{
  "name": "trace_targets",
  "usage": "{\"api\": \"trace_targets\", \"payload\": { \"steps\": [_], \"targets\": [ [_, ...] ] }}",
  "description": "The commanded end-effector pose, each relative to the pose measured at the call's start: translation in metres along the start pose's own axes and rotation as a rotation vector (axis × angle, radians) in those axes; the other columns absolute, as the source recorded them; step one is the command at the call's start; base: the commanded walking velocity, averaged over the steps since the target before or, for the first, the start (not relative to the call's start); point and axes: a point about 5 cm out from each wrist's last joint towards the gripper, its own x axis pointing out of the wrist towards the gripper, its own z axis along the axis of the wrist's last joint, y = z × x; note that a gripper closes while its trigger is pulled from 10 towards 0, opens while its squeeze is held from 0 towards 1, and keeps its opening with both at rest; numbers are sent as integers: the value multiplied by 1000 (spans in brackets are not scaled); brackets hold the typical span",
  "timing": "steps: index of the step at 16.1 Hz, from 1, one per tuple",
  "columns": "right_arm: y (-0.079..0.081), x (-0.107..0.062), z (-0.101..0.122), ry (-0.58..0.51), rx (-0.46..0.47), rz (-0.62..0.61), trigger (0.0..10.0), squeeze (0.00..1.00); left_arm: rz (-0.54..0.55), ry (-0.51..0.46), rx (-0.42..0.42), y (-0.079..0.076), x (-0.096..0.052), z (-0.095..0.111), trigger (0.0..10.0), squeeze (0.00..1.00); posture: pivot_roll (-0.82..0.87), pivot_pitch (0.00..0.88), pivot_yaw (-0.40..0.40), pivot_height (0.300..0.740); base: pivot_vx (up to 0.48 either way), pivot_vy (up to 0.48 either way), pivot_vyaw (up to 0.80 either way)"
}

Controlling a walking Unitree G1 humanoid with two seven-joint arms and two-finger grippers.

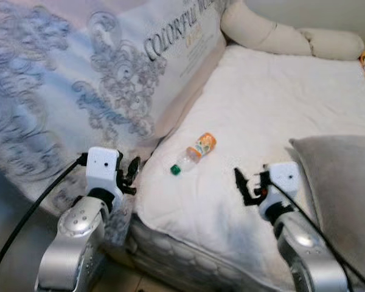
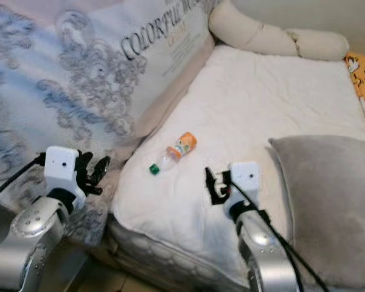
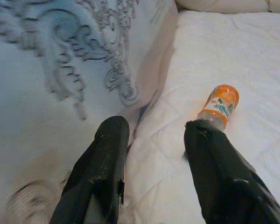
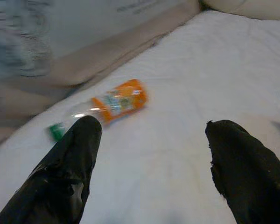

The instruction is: Clean up the room

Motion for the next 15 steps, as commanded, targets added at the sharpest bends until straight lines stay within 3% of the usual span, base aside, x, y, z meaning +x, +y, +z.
{"api": "trace_targets", "payload": {
  "steps": [1,11,15],
  "targets": [
    [0,-1,3,-8,5,-4,10000,0,-6,4,5,1,0,1,10000,0,6,0,26,740,0,0,0],
    [-4,-1,1,13,0,-19,10000,0,-45,30,12,-5,1,-3,10000,0,2,0,27,740,0,0,0],
    [0,15,1,52,9,42,10000,0,-85,54,58,-7,-1,-5,10000,0,12,0,29,740,0,0,0]
  ]
}}
